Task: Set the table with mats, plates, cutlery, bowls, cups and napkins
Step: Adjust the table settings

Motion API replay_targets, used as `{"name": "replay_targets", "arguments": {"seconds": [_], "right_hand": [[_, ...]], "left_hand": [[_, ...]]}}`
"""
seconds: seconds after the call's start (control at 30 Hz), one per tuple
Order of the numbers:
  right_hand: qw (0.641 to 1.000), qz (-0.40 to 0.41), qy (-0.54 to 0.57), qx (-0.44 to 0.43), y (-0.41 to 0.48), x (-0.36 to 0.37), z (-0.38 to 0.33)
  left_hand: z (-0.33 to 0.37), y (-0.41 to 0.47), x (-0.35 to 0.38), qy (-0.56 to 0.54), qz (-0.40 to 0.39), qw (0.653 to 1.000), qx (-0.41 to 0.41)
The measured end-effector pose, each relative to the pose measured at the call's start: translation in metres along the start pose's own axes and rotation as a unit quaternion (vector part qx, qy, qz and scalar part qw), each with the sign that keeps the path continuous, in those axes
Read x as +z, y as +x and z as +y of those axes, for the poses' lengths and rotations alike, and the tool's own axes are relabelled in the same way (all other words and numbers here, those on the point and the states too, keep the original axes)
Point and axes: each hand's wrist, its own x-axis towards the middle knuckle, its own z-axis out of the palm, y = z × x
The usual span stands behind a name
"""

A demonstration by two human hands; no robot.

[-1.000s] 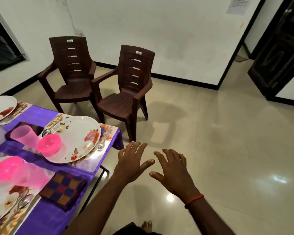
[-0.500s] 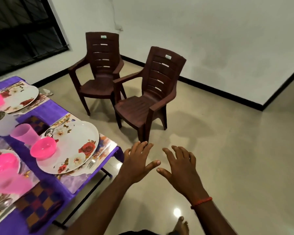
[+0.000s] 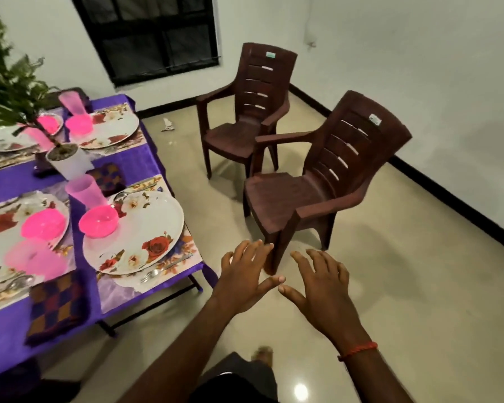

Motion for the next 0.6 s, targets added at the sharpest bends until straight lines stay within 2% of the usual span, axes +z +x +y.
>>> {"name": "replay_targets", "arguments": {"seconds": [0.33,0.5,0.6], "right_hand": [[0.992,-0.064,-0.033,-0.105,0.137,-0.014,0.045],[0.984,-0.079,-0.047,-0.151,0.204,-0.021,0.049],[0.980,-0.087,-0.036,-0.174,0.236,-0.022,0.046]], "left_hand": [[-0.005,0.116,-0.001,-0.030,0.040,0.996,-0.073],[-0.016,0.156,-0.006,-0.004,0.066,0.994,-0.085],[-0.026,0.166,-0.008,-0.003,0.072,0.990,-0.119]]}}
